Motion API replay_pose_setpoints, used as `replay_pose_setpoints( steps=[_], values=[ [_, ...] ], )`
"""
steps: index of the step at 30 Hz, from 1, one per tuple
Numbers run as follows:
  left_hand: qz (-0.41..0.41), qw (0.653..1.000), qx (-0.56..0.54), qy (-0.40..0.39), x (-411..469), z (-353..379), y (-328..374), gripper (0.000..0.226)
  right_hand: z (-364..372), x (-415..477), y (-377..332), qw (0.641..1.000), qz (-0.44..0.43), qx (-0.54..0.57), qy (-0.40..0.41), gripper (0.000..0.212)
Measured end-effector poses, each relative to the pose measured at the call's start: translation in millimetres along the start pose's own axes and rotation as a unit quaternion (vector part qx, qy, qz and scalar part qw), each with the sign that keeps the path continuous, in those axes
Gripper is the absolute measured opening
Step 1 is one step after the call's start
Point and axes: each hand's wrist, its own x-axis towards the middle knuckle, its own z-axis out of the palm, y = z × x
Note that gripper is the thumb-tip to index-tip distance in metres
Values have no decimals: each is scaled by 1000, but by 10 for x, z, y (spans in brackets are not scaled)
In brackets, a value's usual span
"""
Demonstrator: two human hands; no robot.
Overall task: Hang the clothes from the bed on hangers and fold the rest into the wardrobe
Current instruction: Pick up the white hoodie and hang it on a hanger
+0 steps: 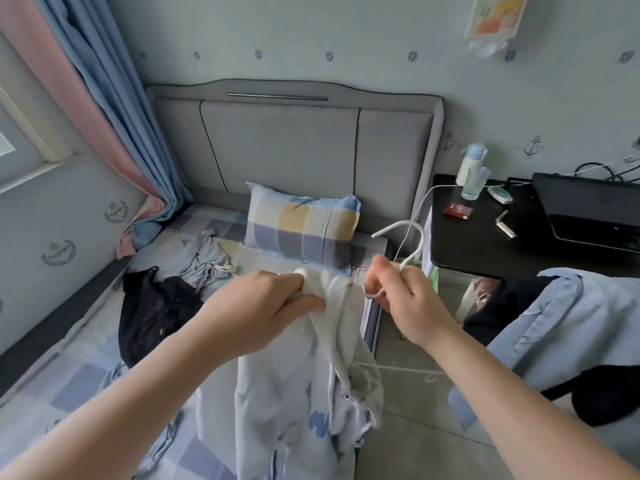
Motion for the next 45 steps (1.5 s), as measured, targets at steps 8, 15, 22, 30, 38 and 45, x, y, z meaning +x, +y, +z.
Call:
replay_pose_setpoints(
  steps=[8, 15, 22, 30, 38, 45],
  values=[
    [-59, 995, -83, -2, -58, 519, 224, 55, 248, -168, 155, 999, -21, -36, 29, 61],
    [-104, 977, -177, 64, -80, 645, 46, 53, 31, -238, 290, 983, -99, -125, 95, 33],
    [-160, 940, -234, 188, -62, 623, -1, 52, 360, -569, 647, 996, 52, -61, -27, 38],
    [-169, 922, -268, 223, -114, 613, 5, 52, 518, -544, 794, 977, 105, -146, -117, 38],
    [-127, 920, -312, 200, -206, 419, -155, 51, 286, -604, 1108, 882, 243, -256, -312, 32],
    [-154, 944, -268, 114, -349, 458, -360, 58, -85, -504, 1300, 807, 151, -478, -312, 5]
  ],
)
